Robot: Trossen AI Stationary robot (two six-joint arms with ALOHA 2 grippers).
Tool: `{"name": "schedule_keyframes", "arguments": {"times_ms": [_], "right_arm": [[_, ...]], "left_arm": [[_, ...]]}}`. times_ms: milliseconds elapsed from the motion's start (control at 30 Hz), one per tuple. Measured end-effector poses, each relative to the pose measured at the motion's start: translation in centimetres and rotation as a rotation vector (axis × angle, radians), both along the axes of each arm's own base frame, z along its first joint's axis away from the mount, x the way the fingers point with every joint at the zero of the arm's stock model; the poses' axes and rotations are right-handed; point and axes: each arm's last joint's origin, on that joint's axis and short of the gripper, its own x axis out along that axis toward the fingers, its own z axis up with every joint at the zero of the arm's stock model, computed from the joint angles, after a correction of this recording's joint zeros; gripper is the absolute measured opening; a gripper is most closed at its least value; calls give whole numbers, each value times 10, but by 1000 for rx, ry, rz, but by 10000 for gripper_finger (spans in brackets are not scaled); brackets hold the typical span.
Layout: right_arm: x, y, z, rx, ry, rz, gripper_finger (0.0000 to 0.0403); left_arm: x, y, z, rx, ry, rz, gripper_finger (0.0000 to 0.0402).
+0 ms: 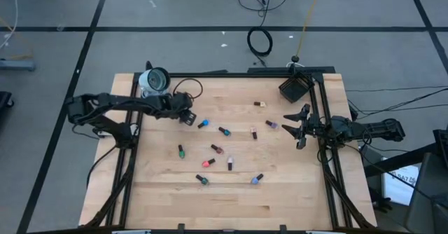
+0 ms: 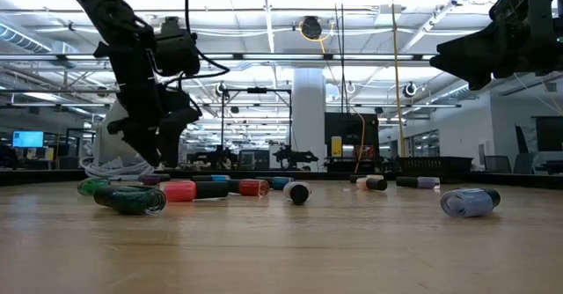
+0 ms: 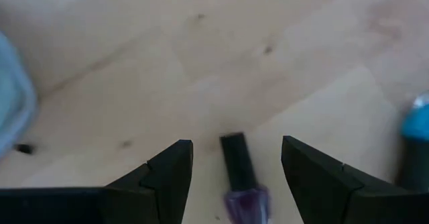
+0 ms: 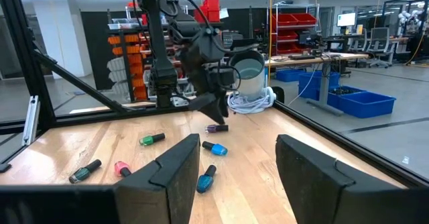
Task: Pick & Place Nail Polish
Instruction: Put the purple nail polish into the black bin
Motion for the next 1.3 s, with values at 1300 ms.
{"name": "schedule_keyframes", "arguments": {"times_ms": [1300], "right_arm": [[0,0,0,0,0,0,187]], "left_arm": [[-19,-4,-18,-121,200,12,225]]}}
